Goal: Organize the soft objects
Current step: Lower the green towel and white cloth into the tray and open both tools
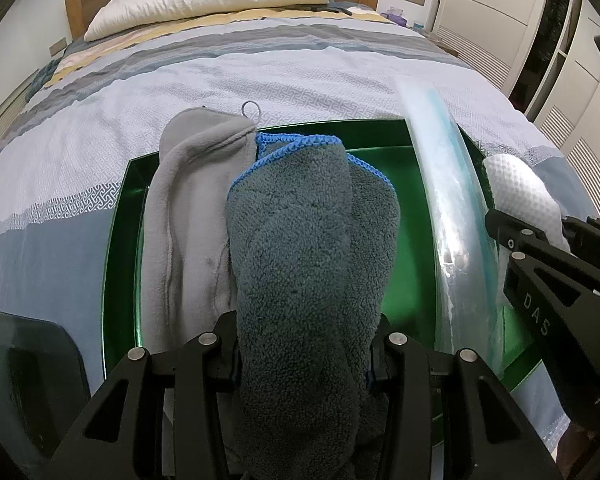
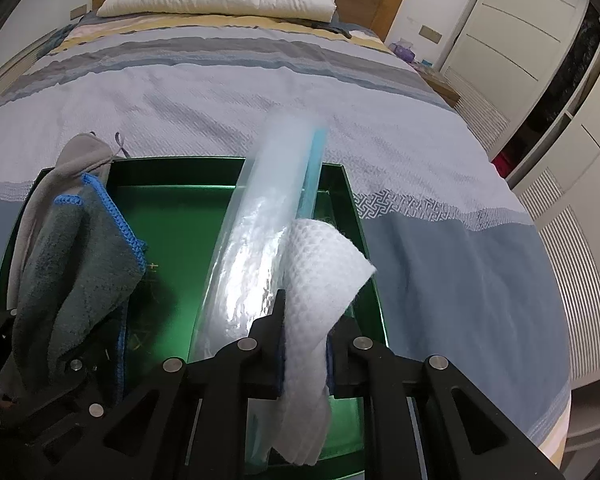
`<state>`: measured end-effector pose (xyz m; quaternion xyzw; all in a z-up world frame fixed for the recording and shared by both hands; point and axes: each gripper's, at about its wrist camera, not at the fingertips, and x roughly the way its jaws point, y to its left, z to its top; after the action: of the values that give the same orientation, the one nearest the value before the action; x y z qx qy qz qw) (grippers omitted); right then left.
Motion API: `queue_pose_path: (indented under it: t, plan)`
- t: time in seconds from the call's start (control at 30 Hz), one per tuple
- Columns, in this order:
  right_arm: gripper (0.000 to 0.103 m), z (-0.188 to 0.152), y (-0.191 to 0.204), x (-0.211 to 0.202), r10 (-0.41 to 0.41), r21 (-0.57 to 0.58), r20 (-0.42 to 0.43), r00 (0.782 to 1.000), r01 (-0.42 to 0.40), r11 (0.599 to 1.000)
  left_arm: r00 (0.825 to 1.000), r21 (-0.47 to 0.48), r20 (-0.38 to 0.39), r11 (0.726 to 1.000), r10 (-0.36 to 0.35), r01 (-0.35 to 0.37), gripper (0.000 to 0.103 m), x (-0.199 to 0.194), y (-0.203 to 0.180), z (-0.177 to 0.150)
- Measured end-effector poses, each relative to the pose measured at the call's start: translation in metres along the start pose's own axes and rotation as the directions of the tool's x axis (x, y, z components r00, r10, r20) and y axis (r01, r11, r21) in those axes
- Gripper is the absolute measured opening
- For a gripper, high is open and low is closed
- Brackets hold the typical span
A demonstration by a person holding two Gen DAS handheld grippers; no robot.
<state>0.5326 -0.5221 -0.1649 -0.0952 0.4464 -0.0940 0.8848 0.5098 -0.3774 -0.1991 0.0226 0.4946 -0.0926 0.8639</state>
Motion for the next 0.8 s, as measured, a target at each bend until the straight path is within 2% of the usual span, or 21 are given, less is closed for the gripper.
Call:
queue_pose_path:
  t: [0.67,0.8]
  plan:
    - [0.013,0.0,-0.008,0.023,-0.007,0.003,-0.036,0.999,0.007,1.0,1.0,-0.014,-0.002,1.0,0.004,-0.004,0.04,0.005,0.002,0.0]
    - [0.017,-0.001,-0.01,0.025,-0.003,0.01,-0.036,0.999,0.003,1.0,1.0,-0.014,0.001,1.0,0.001,-0.001,0.041,0.005,0.002,0.0]
